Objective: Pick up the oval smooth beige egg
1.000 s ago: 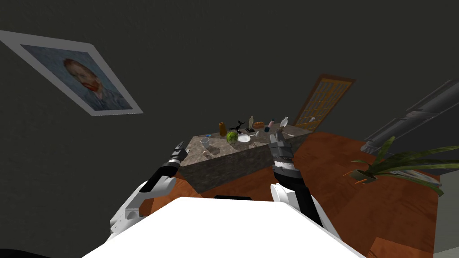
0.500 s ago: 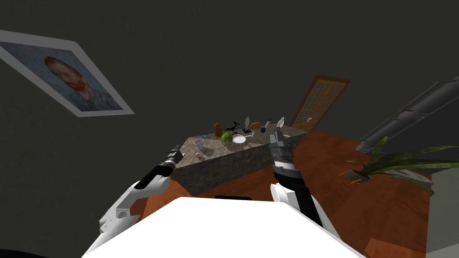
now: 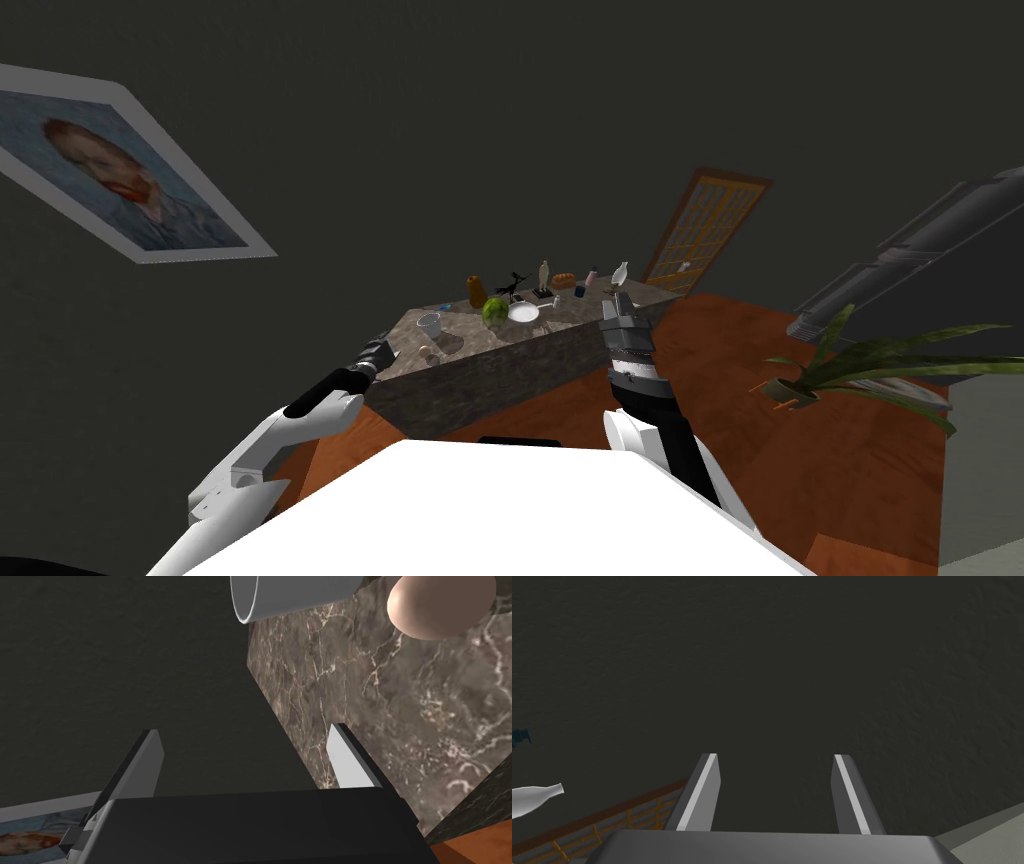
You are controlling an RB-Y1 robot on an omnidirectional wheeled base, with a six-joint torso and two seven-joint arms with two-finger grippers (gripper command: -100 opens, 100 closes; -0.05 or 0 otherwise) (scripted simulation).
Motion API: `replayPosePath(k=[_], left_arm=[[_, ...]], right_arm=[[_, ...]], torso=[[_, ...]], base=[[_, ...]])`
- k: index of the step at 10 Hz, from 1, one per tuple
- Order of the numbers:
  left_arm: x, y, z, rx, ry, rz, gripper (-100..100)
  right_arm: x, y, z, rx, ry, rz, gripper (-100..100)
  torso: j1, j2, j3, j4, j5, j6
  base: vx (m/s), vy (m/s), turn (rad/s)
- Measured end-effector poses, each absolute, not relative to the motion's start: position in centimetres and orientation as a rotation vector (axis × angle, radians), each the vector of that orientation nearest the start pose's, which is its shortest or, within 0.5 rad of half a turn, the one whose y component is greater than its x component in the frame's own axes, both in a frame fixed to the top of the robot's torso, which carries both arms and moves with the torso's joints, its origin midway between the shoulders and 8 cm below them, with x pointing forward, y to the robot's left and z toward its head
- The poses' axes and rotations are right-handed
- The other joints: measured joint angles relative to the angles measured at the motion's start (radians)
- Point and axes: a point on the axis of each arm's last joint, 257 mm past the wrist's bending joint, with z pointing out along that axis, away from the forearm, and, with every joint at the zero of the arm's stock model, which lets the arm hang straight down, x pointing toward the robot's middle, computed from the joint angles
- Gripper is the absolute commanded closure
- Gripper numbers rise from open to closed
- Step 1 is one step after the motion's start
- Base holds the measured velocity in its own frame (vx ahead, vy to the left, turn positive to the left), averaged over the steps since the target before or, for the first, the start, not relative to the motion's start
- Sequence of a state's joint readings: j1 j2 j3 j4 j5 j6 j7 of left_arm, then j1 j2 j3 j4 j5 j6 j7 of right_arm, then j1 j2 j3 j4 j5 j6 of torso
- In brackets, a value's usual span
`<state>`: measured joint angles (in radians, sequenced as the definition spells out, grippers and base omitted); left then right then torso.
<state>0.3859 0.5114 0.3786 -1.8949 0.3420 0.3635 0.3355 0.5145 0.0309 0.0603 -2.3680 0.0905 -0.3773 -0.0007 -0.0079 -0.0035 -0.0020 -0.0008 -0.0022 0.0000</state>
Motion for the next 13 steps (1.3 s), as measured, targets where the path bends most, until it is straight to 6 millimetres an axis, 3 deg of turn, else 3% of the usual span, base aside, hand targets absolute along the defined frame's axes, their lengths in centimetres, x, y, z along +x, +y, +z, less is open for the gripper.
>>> replayPosePath(k=[9,13], left_arm=[[35.1,62.6,-25.0,-1.881,0.967,-0.643,-100],[31.2,66.6,-26.7,-2.017,0.911,-0.516,-100]], right_arm=[[34.9,-25.6,3.5,0.672,0.669,1.284,0],[34.9,-25.6,3.5,0.672,0.669,1.284,0]], torso=[[0.003,0.0,0.0,0.0,0.001,0.0],[0.001,-0.002,-0.001,-0.001,0.0,0.0]], base=[[0.073,-0.118,-0.023],[0.091,-0.106,-0.016]])
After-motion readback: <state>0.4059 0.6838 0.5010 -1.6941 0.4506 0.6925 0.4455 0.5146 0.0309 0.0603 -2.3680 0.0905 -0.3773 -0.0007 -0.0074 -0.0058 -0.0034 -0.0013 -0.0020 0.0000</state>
